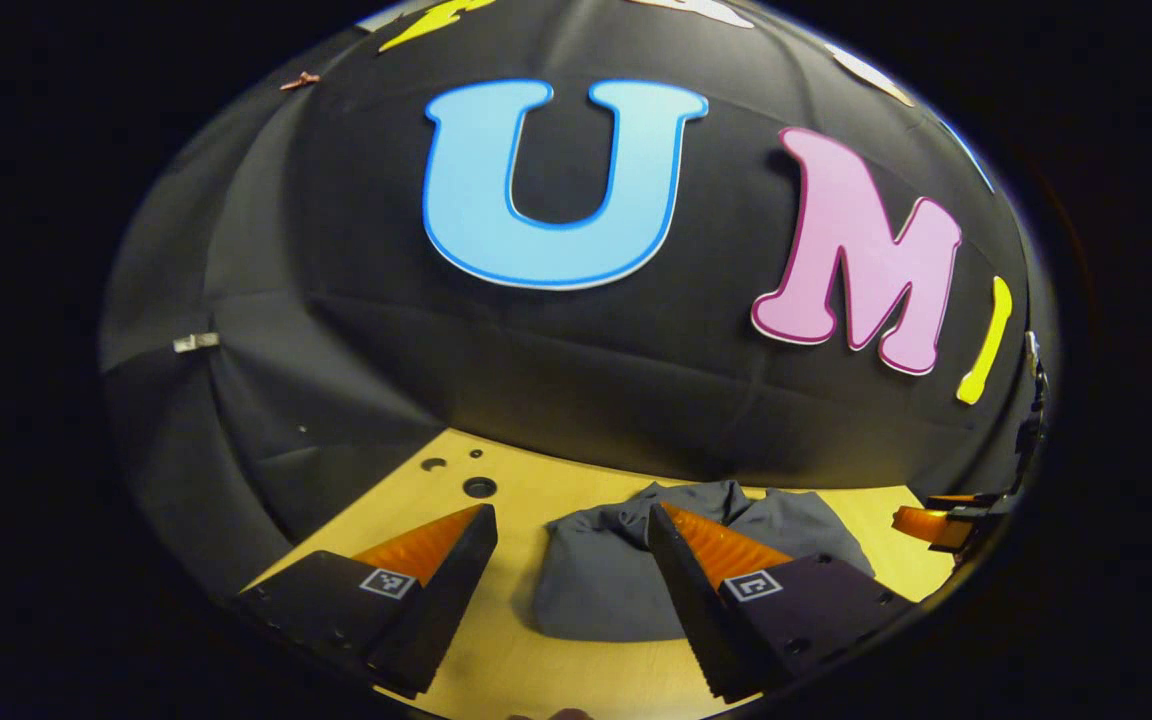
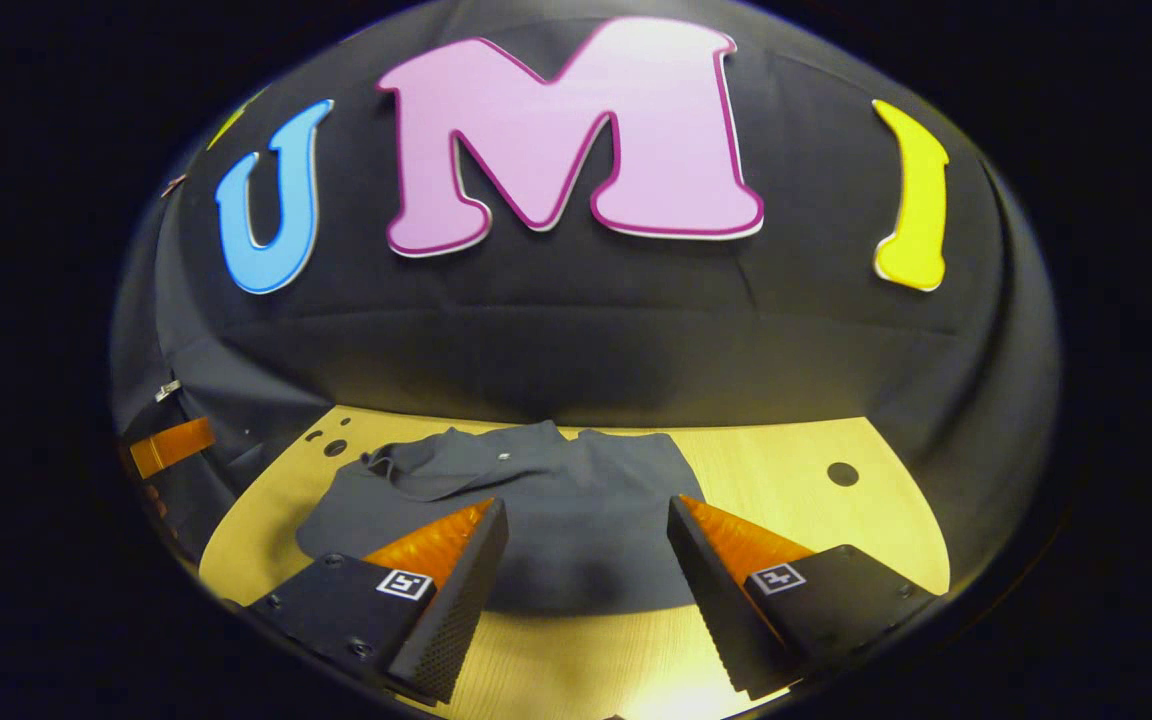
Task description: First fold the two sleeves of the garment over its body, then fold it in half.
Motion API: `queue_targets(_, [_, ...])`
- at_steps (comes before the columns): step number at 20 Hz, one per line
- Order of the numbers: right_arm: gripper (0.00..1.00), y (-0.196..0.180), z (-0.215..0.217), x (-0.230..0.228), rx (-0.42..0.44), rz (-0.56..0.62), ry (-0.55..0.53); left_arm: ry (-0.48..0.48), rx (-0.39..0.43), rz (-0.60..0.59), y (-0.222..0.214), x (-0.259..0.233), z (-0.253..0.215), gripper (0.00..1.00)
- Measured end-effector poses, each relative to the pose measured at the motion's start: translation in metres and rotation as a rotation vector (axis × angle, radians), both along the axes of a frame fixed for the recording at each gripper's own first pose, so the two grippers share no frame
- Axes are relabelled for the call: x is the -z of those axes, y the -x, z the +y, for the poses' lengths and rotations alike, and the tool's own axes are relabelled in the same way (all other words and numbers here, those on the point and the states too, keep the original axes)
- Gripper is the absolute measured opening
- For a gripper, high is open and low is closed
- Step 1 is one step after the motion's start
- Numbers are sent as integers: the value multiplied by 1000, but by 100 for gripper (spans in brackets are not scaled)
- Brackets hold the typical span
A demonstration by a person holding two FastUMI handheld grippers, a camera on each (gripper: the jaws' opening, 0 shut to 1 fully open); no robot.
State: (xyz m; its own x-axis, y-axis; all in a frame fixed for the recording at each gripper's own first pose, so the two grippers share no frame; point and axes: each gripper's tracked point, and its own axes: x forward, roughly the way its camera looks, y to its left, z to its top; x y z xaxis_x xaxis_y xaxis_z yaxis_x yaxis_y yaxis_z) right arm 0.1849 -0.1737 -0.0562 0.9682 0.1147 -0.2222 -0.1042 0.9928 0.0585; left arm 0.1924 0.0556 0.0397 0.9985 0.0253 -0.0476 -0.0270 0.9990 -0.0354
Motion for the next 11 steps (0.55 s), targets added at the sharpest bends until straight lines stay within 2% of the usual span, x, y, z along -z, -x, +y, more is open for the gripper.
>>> queue_targets(3, [99,51,10,-6,-7,-14,2,-71,10,-25,48,-7,3,96])
queue_targets(7, [99,112,26,-9,-27,-29,2,-40,51,-61,112,-10,-6,96])
queue_targets(11, [99,172,36,-7,-57,-51,7,-12,57,-67,168,1,-8,96])
